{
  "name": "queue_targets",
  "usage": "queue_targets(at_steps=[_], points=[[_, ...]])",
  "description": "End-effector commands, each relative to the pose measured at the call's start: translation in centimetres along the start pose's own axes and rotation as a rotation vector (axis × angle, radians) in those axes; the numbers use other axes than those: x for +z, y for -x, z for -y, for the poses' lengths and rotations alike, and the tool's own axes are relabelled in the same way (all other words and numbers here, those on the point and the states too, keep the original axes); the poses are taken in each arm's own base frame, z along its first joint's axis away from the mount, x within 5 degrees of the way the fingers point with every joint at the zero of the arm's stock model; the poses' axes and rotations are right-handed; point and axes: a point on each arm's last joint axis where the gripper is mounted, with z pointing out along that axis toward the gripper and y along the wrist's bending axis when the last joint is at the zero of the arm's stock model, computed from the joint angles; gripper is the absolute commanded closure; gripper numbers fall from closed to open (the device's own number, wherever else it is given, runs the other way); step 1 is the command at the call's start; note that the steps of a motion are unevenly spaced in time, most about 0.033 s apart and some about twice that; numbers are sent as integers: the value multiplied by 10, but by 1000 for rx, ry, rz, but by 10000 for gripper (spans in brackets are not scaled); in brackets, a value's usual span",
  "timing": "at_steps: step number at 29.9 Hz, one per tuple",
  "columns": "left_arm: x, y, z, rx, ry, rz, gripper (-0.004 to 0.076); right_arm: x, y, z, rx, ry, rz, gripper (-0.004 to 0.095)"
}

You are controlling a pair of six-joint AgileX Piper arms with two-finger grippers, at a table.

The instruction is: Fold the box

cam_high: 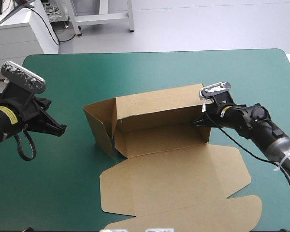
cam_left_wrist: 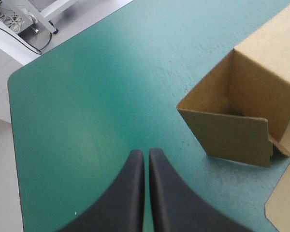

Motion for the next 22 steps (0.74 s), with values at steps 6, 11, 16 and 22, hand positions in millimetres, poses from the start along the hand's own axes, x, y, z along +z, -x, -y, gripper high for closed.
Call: queue_targets(at_steps=[6,11,16,22], points=[[15,-30,10,-28,4,6,717,-58,11,2,4,-9,128,922],[25,-46,17,-41,-4,8,717,-75,-5,0,28,12,-68,922],[25,-45,17,-53,6,46,717,-73,-11,0,26,15,-158,922],[24,-43,16,-54,5,80,717,-56,-11,-1,38,19,-206,922]])
